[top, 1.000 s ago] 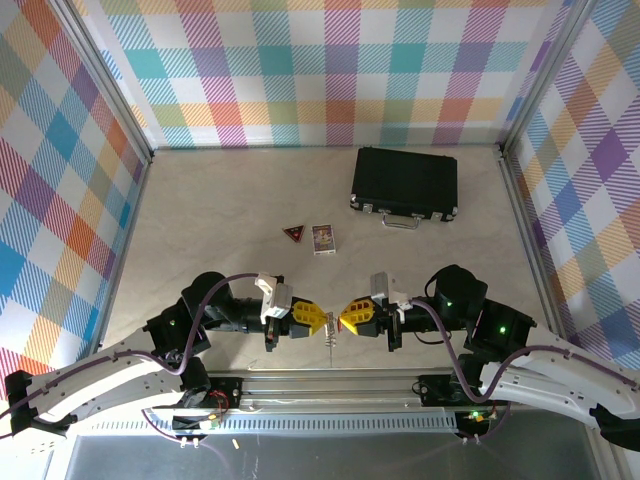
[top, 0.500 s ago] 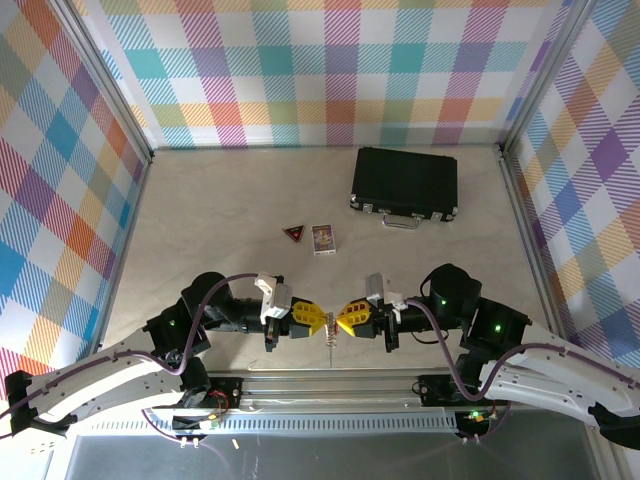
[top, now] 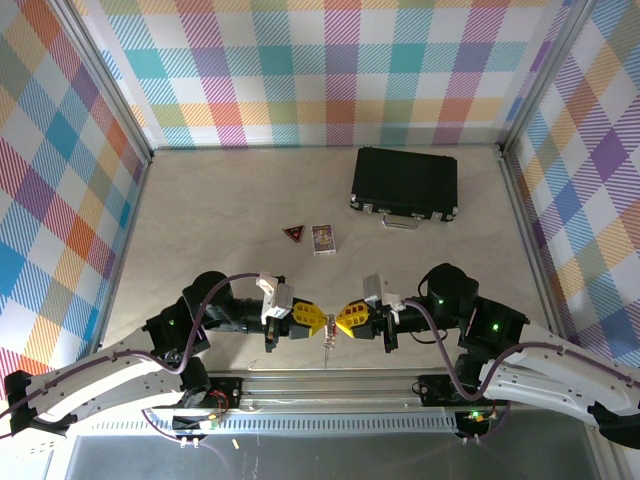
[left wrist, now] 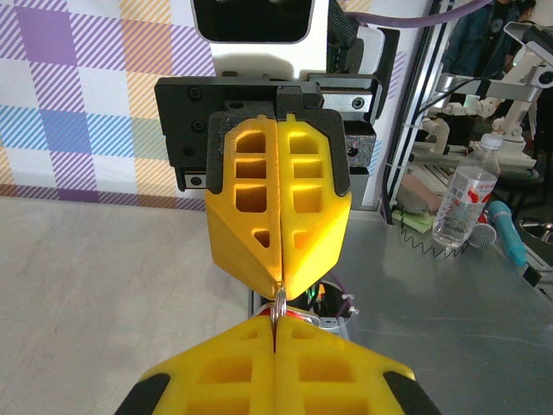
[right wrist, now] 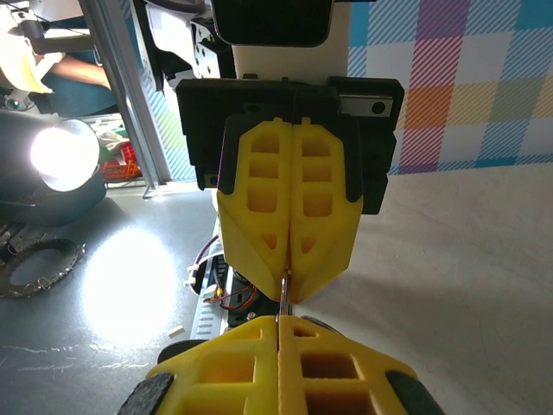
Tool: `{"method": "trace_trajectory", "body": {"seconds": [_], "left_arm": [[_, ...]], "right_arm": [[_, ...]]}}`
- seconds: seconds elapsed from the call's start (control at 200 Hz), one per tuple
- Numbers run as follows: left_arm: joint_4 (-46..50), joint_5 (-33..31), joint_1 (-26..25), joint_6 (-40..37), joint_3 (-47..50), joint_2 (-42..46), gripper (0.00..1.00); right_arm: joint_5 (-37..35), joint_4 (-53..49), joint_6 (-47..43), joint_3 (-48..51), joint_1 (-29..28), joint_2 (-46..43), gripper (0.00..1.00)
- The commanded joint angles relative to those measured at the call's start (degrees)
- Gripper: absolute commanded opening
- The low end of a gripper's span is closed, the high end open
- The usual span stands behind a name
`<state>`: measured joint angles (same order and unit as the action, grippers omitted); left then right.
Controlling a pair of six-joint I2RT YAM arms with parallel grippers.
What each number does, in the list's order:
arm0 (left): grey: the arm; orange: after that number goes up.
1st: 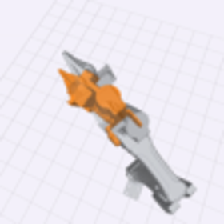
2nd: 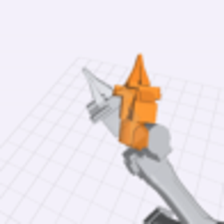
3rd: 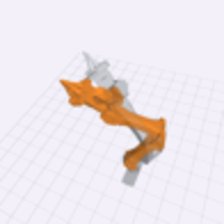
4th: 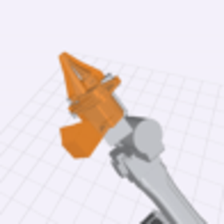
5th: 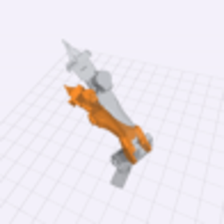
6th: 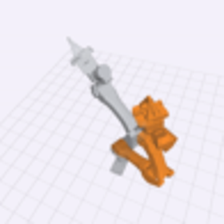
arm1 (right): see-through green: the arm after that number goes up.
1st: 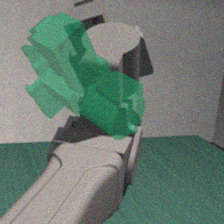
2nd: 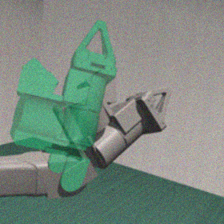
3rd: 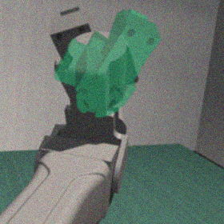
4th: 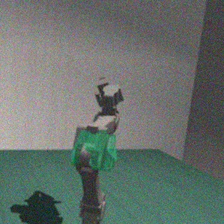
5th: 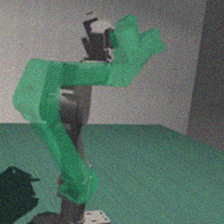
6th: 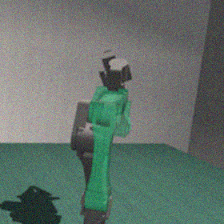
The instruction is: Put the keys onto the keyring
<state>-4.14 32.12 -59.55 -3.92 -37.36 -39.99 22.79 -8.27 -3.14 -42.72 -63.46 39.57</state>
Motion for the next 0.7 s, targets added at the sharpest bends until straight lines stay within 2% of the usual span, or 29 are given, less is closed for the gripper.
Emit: {"method": "trace_trajectory", "body": {"seconds": [0.0, 0.695], "left_arm": [[-0.83, -0.34, 0.05, -0.25, -2.38, 0.26, 0.0], [0.54, -1.96, 0.05, -0.25, -2.82, 0.0, 0.0]], "right_arm": [[2.69, 0.0, -1.73, -0.51, -0.41, 0.04, 0.0], [2.03, -3.38, -6.42, -1.4, -0.7, 0.33, 0.0]]}}
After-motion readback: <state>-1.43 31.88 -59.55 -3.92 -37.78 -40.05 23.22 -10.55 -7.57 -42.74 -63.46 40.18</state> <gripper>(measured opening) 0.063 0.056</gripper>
